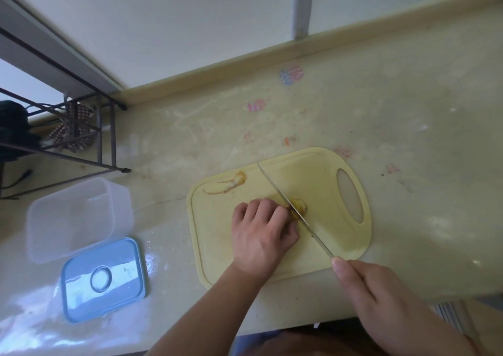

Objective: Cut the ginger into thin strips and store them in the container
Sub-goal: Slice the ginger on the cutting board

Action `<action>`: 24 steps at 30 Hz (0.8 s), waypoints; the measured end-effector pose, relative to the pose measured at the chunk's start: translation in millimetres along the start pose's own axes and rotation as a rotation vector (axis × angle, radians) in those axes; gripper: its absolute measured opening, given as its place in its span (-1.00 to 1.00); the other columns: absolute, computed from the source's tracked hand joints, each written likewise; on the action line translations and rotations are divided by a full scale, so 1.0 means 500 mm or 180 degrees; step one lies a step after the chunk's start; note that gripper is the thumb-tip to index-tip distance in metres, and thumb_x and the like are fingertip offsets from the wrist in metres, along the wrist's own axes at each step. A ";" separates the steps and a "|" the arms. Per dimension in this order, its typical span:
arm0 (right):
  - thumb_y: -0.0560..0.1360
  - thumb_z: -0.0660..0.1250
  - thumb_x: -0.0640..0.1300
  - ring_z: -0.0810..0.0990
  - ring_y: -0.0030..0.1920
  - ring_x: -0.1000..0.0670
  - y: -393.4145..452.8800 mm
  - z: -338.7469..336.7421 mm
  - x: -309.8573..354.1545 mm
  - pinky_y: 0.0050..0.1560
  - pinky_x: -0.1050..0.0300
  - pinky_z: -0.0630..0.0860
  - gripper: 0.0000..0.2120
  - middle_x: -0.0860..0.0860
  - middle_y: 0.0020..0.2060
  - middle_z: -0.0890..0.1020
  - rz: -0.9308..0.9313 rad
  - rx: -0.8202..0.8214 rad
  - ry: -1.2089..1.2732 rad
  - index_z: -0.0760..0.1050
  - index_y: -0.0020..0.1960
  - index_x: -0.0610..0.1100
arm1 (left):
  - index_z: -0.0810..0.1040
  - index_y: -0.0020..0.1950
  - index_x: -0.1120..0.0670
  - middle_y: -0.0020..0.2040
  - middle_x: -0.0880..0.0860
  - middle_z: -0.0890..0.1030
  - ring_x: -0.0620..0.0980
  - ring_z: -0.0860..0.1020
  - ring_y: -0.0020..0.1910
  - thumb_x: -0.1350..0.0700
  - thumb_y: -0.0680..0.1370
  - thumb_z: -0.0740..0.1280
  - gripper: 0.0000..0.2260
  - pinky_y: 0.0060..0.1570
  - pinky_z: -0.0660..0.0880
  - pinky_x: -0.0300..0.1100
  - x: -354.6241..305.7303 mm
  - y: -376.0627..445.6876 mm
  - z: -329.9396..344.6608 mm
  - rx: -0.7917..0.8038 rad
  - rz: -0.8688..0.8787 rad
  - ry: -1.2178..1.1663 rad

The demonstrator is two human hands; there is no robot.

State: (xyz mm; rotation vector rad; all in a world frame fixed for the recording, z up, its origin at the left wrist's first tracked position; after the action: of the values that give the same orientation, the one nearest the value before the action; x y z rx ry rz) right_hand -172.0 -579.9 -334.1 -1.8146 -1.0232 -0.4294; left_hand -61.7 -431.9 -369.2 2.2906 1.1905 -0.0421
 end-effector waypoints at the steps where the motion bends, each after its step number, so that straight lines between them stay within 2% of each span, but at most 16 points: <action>1: 0.32 -0.13 0.56 0.58 -0.11 -0.06 0.001 0.001 -0.001 -0.03 0.07 0.45 -0.02 -0.21 -0.21 0.65 0.0036 0.0013 -0.0011 0.59 -0.10 -0.30 | 0.44 -0.19 0.05 -0.25 0.03 0.52 0.10 0.50 -0.25 0.09 0.43 0.45 -0.82 -0.21 0.44 -0.04 0.000 0.001 0.000 0.0003 0.0005 0.0002; 4: 0.29 -0.19 0.63 0.57 -0.24 -0.01 0.008 0.004 0.003 -0.09 0.11 0.44 -0.01 -0.17 -0.30 0.60 0.0118 0.0176 -0.0031 0.53 -0.20 -0.26 | 0.46 -0.23 0.06 -0.27 0.03 0.50 0.10 0.50 -0.26 0.10 0.41 0.46 -0.83 -0.21 0.43 -0.05 0.000 0.003 0.000 0.0019 0.0011 0.0027; 6: 0.35 -0.17 0.53 0.43 -0.38 0.04 0.014 0.005 0.006 -0.14 0.10 0.41 -0.21 -0.12 -0.41 0.43 0.0129 0.0232 -0.0079 0.35 -0.30 -0.19 | 0.43 -0.22 0.06 -0.27 0.03 0.49 0.10 0.49 -0.26 0.11 0.41 0.44 -0.82 -0.21 0.43 -0.06 -0.002 0.003 0.000 0.0005 0.0021 0.0021; 8: 0.38 -0.10 0.43 0.34 -0.41 0.09 0.024 0.008 0.009 -0.19 0.10 0.38 -0.37 -0.02 -0.45 0.34 0.0140 0.0262 -0.0047 0.25 -0.32 -0.15 | 0.40 -0.20 0.05 -0.28 0.04 0.49 0.10 0.48 -0.27 0.12 0.42 0.41 -0.82 -0.22 0.43 -0.06 -0.003 0.004 0.000 -0.0018 0.0012 -0.0003; 11: 0.41 -0.10 0.40 0.28 -0.44 0.09 0.045 0.022 0.021 -0.30 0.17 0.29 -0.42 0.06 -0.53 0.31 0.0002 0.0345 -0.0035 0.20 -0.35 -0.12 | 0.48 -0.24 0.07 -0.27 0.04 0.50 0.11 0.49 -0.28 0.12 0.45 0.40 -0.87 -0.22 0.44 -0.04 -0.002 0.004 0.000 0.0025 -0.0007 0.0016; 14: 0.43 -0.10 0.37 0.27 -0.47 0.08 0.066 0.030 0.023 -0.33 0.17 0.26 -0.45 0.11 -0.59 0.34 -0.0084 0.0329 -0.0080 0.19 -0.37 -0.10 | 0.57 -0.24 0.11 -0.21 0.03 0.57 0.12 0.54 -0.24 0.12 0.49 0.41 -0.88 -0.20 0.45 -0.01 -0.003 0.001 -0.001 0.0176 0.0023 -0.0052; 17: 0.44 -0.09 0.38 0.29 -0.48 0.08 0.065 0.030 0.021 -0.34 0.18 0.27 -0.44 0.13 -0.59 0.38 -0.0093 0.0259 -0.0084 0.21 -0.38 -0.10 | 0.61 -0.19 0.12 -0.11 0.04 0.62 0.11 0.57 -0.18 0.11 0.52 0.40 -0.88 -0.15 0.46 0.00 0.002 -0.001 -0.005 0.0253 -0.0001 -0.0180; 21: 0.45 -0.15 0.48 0.31 -0.47 0.08 0.033 0.021 0.015 -0.34 0.17 0.29 -0.34 0.05 -0.53 0.38 -0.0153 0.0133 -0.0037 0.21 -0.38 -0.10 | 0.59 -0.18 0.11 -0.15 0.03 0.59 0.10 0.57 -0.18 0.11 0.48 0.44 -0.90 -0.14 0.46 0.00 0.004 -0.002 -0.007 0.0222 -0.0053 -0.0336; 24: 0.29 -0.21 0.65 0.32 -0.47 0.08 0.016 0.016 0.010 -0.36 0.20 0.29 -0.23 0.04 -0.51 0.39 -0.0196 0.0099 -0.0071 0.20 -0.38 -0.08 | 0.51 -0.17 0.07 -0.21 0.03 0.53 0.09 0.52 -0.23 0.11 0.48 0.44 -0.88 -0.16 0.45 -0.01 0.004 -0.003 -0.006 0.0140 -0.0047 -0.0394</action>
State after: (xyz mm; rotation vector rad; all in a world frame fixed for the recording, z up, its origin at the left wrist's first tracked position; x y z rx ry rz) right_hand -164.0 -572.2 -338.8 -1.7675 -1.0978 -0.4290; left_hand -62.3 -428.4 -367.8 2.2814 1.1532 -0.2143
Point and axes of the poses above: each hand's wrist, its own y-axis towards the middle knuckle, its own z-axis out of the palm, x = y × z, the point moved 6 cm from there along y, towards the middle knuckle
